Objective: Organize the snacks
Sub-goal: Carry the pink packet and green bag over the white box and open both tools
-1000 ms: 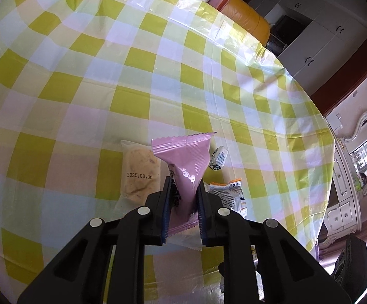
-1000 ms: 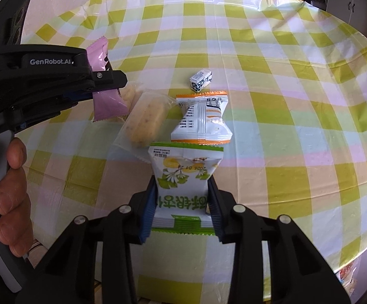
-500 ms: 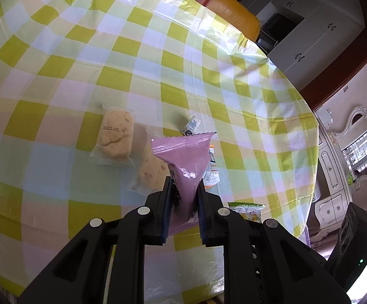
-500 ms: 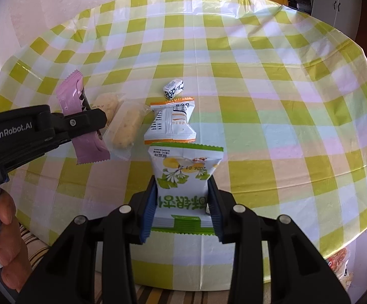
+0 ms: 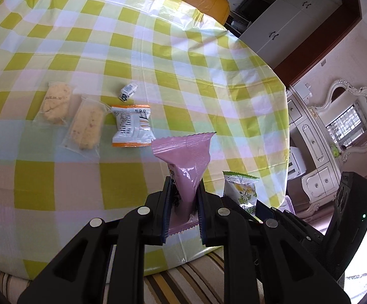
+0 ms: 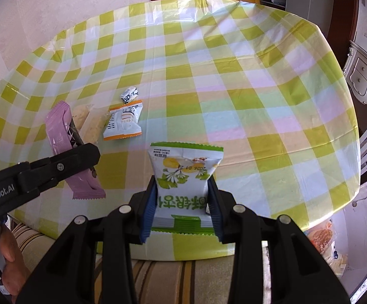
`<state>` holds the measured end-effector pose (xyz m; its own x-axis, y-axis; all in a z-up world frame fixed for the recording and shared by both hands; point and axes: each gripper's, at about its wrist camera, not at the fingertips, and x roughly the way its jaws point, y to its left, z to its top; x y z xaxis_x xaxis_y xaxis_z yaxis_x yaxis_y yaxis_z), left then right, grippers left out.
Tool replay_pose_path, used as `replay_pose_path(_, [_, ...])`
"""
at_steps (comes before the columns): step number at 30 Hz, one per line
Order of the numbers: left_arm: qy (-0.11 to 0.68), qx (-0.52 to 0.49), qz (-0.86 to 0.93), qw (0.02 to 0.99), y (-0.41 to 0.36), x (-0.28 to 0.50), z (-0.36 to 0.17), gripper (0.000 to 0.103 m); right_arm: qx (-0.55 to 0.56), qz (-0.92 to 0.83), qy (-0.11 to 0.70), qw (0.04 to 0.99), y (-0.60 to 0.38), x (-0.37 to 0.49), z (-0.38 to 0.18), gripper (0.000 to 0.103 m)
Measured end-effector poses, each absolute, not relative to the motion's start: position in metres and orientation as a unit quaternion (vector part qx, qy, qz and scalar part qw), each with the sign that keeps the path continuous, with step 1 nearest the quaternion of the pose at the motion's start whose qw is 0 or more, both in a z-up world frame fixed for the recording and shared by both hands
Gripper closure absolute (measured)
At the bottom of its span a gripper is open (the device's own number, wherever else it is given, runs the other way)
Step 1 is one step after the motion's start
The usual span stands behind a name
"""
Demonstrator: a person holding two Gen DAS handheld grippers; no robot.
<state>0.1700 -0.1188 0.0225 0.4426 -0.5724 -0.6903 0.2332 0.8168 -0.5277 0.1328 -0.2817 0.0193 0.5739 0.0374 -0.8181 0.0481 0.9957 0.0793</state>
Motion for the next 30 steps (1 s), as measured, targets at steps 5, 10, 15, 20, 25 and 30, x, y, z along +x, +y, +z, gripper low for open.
replay_pose_path(5, [0.477, -0.160, -0.271, 0.820, -0.153, 0.157, 0.024, 0.085, 0.062, -0.028, 0.457, 0.887, -0.315, 0.117, 0.023, 0.065])
replay_pose_path(10, [0.486, -0.140, -0.308, 0.806, -0.192, 0.141, 0.025, 0.085, 0.076, -0.057, 0.452, 0.887, -0.351, 0.098, 0.025, 0.065])
replay_pose_path(15, [0.496, -0.117, -0.348, 0.787, -0.232, 0.124, 0.025, 0.085, 0.089, -0.098, 0.449, 0.883, -0.394, 0.078, 0.025, 0.065])
replay_pose_path(20, [0.508, -0.093, -0.382, 0.766, -0.269, 0.108, 0.022, 0.085, 0.107, -0.143, 0.456, 0.872, -0.440, 0.056, 0.015, 0.065])
replay_pose_path(25, [0.521, -0.070, -0.412, 0.744, -0.301, 0.092, 0.019, 0.085, 0.122, -0.178, 0.460, 0.861, -0.475, 0.036, 0.006, 0.065])
replay_pose_path(30, [0.529, -0.042, -0.435, 0.728, -0.329, 0.074, 0.015, 0.085, 0.132, -0.206, 0.462, 0.853, -0.502, 0.018, 0.001, 0.065])
